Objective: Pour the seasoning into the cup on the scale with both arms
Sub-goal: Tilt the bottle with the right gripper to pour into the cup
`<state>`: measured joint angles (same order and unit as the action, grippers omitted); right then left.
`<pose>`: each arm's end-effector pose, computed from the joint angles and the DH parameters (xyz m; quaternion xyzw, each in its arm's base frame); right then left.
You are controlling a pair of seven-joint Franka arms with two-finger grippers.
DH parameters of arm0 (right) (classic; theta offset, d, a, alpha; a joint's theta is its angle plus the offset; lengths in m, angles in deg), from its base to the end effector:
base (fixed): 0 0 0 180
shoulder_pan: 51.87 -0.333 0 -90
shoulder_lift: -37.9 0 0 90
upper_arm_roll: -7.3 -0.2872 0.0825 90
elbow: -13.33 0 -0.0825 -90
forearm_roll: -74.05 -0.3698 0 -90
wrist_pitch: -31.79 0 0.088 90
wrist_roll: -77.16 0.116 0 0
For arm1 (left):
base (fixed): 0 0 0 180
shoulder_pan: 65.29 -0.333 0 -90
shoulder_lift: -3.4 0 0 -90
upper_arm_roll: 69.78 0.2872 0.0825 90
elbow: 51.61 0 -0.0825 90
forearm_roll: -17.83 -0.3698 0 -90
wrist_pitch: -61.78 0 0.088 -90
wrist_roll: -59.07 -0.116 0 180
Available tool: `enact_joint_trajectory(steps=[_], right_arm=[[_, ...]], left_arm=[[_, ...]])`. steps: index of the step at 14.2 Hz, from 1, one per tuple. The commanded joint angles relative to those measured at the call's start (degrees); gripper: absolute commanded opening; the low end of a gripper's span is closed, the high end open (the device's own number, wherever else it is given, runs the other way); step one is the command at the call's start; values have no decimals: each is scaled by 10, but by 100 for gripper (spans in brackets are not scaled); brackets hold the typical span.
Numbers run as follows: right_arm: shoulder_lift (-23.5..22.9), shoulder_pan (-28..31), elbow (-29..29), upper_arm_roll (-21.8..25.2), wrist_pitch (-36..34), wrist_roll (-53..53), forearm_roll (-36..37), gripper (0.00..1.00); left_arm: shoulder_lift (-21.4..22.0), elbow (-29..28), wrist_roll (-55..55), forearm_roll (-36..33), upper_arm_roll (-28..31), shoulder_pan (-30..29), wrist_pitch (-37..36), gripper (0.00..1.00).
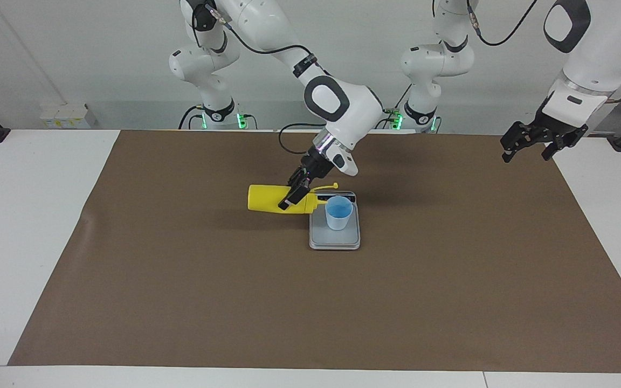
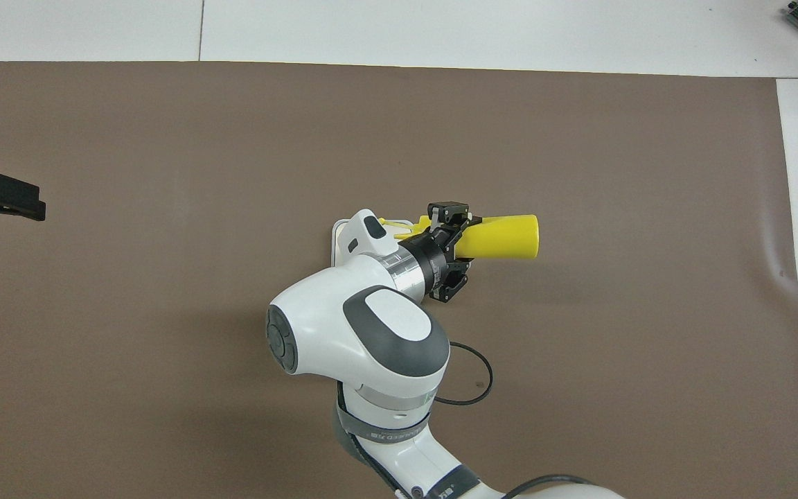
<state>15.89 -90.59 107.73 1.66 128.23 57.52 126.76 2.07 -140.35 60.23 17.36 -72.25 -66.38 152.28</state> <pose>0.5010 0.3643 0.3738 0.6893 0.5779 -0.0626 0.4325 0.5478 -0.0120 0.5849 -1.0000 0.0019 -0.0038 0.0035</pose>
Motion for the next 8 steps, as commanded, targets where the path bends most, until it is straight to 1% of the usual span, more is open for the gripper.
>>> enact_joint_trajectory(steps=[1,8], right_arm=[[-16,-19,-15,-5,-26,7,26,0],[-23,-16,-12,-5,-6,14,27,0]], left_arm=[[14,-14,-3,7,2,-2,-3,100],[13,-14,-3,7,2,-2,-2,100]])
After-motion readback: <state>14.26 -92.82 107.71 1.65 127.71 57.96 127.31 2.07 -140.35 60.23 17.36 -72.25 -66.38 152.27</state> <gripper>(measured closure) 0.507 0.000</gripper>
